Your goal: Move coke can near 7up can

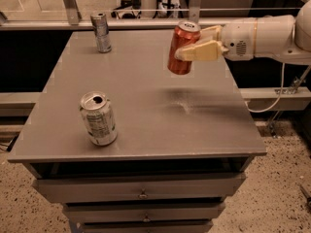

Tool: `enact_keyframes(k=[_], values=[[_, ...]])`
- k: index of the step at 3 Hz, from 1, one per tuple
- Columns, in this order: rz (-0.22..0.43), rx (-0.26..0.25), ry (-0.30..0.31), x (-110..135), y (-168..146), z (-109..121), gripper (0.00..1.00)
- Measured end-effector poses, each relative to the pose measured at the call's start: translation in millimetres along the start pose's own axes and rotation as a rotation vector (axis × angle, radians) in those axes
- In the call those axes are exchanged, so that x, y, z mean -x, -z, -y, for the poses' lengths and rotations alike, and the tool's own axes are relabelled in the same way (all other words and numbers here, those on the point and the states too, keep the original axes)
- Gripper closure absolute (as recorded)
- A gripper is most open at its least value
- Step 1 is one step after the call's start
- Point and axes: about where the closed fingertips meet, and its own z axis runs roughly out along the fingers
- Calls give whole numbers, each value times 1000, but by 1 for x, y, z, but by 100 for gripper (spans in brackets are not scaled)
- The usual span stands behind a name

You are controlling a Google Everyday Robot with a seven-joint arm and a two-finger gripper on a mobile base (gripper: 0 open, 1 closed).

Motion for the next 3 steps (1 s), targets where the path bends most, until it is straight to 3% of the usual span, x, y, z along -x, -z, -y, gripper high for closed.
enact_keyframes(k=[1, 2, 3], values=[[0, 0, 0, 0, 0, 0, 100], [-15, 37, 16, -6, -7, -22, 100], [-45, 106, 67, -10, -12, -70, 100]])
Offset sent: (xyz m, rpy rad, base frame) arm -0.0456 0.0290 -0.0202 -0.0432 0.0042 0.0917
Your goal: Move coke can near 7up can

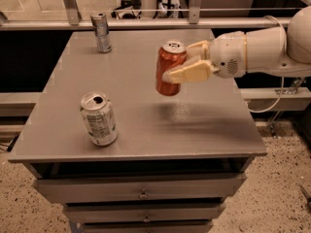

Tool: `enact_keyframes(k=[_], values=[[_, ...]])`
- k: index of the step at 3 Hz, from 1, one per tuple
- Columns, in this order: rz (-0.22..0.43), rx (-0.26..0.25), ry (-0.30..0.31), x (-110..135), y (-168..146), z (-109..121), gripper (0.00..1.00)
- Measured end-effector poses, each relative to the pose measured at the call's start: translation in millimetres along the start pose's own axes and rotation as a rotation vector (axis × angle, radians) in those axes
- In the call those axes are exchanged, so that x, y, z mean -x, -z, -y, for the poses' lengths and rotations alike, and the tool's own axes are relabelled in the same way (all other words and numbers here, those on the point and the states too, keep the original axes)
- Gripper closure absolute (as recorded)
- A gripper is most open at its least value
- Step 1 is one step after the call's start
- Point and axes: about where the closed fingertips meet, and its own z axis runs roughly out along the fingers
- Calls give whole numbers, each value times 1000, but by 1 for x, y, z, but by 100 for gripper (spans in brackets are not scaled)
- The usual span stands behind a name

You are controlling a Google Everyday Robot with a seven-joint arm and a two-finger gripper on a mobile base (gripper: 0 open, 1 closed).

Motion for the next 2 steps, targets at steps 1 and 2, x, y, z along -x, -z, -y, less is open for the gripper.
enact_keyframes(k=[1, 2], values=[[-21, 71, 45, -6, -15, -41, 100], [-26, 132, 64, -14, -34, -69, 100]])
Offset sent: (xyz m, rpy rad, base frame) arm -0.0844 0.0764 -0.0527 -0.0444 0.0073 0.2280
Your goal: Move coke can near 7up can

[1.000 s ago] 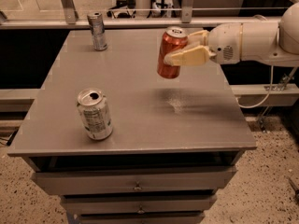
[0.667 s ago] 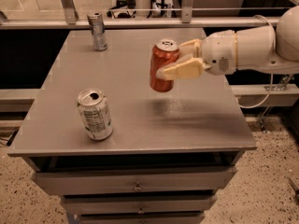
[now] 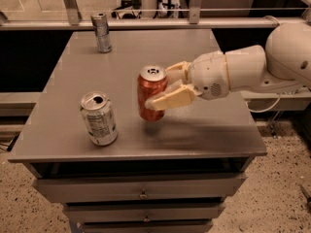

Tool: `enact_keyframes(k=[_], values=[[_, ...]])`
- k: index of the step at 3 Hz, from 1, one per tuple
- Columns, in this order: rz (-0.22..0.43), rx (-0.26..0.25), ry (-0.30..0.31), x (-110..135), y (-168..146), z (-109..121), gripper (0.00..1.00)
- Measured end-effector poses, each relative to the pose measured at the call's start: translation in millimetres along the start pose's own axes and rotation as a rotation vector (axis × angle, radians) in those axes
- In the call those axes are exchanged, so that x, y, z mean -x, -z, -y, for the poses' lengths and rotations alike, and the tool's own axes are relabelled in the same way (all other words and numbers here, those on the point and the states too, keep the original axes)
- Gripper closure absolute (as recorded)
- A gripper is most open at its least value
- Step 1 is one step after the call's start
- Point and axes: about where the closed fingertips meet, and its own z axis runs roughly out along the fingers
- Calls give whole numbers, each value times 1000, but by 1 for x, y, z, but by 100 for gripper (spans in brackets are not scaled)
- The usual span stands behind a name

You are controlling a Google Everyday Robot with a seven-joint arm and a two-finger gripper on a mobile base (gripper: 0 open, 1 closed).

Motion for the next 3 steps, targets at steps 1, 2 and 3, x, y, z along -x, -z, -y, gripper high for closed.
enact_keyframes(k=[1, 2, 3], values=[[4, 47, 13, -6, -22, -19, 100], [8, 67, 28, -9, -40, -31, 85], [15, 62, 46, -10, -51, -35, 61]])
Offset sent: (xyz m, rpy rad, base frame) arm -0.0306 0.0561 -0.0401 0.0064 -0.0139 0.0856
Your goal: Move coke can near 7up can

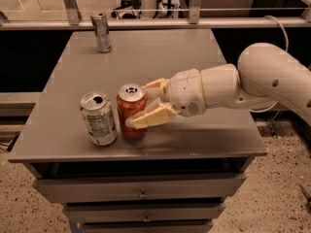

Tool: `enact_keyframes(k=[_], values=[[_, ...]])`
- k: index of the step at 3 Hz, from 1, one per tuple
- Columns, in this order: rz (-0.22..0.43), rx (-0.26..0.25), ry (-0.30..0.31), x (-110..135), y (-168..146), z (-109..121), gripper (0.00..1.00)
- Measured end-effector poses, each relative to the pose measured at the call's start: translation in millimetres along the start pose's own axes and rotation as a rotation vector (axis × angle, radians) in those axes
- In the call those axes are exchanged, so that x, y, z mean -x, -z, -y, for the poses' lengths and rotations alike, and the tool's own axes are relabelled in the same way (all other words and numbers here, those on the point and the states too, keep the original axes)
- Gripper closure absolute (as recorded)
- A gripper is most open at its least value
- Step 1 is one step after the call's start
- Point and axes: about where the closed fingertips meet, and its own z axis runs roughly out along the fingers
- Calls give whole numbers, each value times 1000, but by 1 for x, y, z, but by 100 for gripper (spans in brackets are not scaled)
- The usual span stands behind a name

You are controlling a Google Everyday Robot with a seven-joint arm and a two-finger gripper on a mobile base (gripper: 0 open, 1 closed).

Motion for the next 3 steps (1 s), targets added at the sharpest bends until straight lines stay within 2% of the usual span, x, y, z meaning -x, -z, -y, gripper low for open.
enact_keyframes(k=[2, 3], values=[[0, -4, 26, -1, -10, 0, 16], [1, -1, 33, 0, -11, 0, 0]])
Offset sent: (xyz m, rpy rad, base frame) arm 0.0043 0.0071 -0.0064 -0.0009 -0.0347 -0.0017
